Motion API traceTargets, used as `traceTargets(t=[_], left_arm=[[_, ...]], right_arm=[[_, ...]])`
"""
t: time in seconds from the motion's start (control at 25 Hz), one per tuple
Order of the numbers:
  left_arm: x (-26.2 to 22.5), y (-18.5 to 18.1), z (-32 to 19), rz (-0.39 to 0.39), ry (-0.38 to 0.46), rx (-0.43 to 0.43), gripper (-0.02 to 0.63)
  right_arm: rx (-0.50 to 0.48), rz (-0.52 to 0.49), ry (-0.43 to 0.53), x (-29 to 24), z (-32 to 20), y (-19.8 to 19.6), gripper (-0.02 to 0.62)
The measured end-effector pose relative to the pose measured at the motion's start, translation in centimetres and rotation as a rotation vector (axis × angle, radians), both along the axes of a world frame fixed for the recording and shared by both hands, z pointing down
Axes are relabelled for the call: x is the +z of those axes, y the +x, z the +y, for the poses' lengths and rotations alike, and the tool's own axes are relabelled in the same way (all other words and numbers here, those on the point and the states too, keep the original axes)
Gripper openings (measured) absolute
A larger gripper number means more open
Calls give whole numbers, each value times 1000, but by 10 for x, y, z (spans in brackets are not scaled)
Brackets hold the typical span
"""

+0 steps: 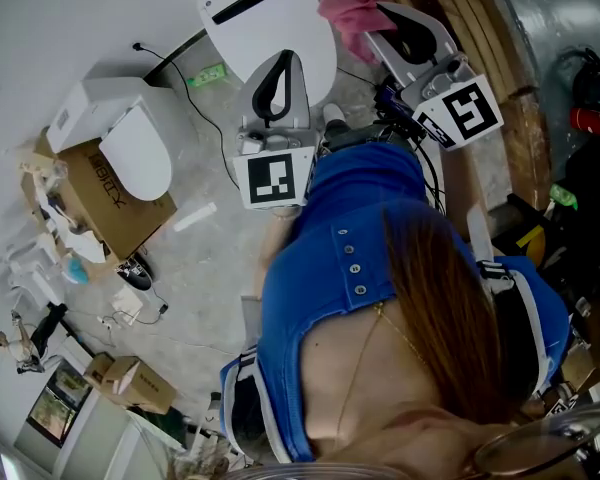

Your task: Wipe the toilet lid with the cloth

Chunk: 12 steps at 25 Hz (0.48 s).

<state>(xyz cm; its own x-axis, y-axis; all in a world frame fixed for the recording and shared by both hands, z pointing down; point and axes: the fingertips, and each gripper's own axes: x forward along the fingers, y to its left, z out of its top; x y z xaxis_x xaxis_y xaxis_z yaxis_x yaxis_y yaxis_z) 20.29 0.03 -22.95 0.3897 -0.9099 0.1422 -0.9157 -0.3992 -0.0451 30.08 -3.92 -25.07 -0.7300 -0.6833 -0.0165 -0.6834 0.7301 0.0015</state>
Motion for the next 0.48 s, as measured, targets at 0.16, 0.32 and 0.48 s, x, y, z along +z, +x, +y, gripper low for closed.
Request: traceTargets(t=[0.16,0.32,0.48], left_arm=[[-7,-6,-4,44,3,-5,2],[-6,-10,-4,20,-5,3,2],[-8,-14,-5,17,7,0,2]], right_arm=[[-6,-16,14,-6,0,-7,74],[-17,0,19,-7,2,-14,74],[-31,-7,19,-11,4,-23,74]])
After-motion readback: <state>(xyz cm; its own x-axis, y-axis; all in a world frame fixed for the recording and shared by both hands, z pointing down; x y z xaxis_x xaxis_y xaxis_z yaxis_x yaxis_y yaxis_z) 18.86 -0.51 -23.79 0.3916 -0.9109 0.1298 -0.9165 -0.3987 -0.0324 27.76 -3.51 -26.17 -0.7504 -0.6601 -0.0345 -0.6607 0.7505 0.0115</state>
